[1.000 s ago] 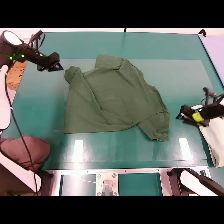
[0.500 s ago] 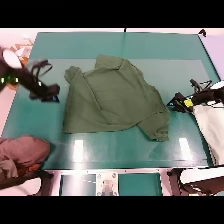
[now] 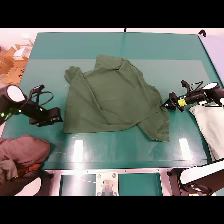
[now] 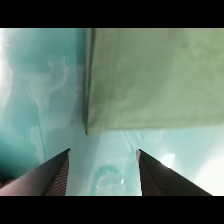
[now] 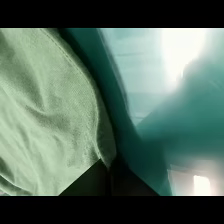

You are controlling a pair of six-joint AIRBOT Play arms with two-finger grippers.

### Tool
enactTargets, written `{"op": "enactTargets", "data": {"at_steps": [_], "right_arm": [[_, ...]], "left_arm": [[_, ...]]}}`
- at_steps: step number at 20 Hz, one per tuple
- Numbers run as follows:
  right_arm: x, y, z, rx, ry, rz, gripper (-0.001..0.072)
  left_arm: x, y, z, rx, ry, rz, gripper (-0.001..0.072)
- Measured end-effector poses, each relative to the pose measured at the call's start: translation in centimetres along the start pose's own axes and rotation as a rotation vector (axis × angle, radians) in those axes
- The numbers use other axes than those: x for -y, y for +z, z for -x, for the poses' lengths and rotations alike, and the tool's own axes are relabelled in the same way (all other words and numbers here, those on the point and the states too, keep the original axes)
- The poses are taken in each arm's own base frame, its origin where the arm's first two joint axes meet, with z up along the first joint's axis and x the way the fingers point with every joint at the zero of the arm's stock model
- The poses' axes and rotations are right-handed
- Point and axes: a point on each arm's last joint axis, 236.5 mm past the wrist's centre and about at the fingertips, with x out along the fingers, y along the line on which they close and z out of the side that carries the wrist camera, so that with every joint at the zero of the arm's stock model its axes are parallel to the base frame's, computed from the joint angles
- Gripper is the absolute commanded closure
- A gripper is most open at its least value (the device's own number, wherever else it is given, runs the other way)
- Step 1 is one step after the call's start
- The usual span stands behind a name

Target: Fold the shirts.

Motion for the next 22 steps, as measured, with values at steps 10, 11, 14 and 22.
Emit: {"op": "enactTargets", "data": {"at_steps": [10, 11, 14, 22], "right_arm": [[0.1, 0.5, 0.1, 0.011, -0.004, 0.007, 0.0694], [0.1, 0.5, 0.1, 0.010, -0.001, 0.007, 0.0694], [-0.5, 0.3, 0.4, 0.010, 0.016, 0.008, 0.0696], [-15.5, -0.2, 16.5, 0.324, 0.261, 0.270, 0.0695]], "left_arm": [[2.5, -1.3, -7.5, -0.154, -0.224, 0.125, 0.0549], [2.6, -1.3, -7.9, -0.161, -0.234, 0.121, 0.0681], [3.1, -0.1, -7.7, -0.136, -0.252, 0.072, 0.0683], [13.5, 11.1, 15.6, 0.401, -0.400, -0.300, 0.0681]]}}
